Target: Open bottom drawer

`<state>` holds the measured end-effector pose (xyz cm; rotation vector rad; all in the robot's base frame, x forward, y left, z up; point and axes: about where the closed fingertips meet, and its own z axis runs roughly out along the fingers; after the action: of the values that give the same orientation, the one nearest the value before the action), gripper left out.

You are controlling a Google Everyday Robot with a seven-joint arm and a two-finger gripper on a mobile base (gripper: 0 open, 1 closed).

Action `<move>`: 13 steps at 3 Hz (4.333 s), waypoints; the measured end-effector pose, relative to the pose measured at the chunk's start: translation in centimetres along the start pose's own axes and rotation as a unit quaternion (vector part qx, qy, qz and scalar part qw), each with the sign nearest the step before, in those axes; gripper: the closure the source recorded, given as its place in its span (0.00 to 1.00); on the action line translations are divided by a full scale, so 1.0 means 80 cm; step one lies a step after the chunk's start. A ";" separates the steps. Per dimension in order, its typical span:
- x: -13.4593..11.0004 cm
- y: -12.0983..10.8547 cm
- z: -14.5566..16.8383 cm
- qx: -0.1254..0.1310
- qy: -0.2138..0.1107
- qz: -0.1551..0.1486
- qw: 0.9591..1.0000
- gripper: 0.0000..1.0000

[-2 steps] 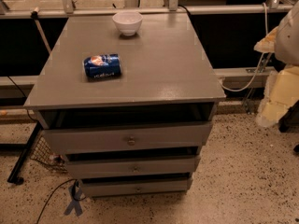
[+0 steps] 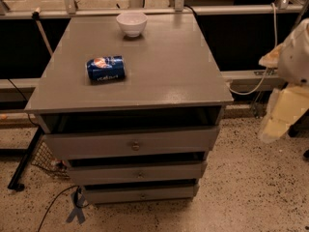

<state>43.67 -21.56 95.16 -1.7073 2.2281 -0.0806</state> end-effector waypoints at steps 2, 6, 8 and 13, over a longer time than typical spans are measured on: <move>0.022 0.043 0.130 -0.030 -0.080 0.016 0.996 0.00; 0.034 0.120 0.266 -0.107 -0.127 0.078 0.983 0.00; -0.009 0.150 0.379 -0.119 -0.206 0.086 0.967 0.00; -0.011 0.215 0.560 -0.185 -0.210 0.045 0.959 0.00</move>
Offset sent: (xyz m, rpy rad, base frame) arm -0.0060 0.0152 -0.1711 0.2823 0.0507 0.0423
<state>41.03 -9.02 48.89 -1.5987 2.0744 0.6975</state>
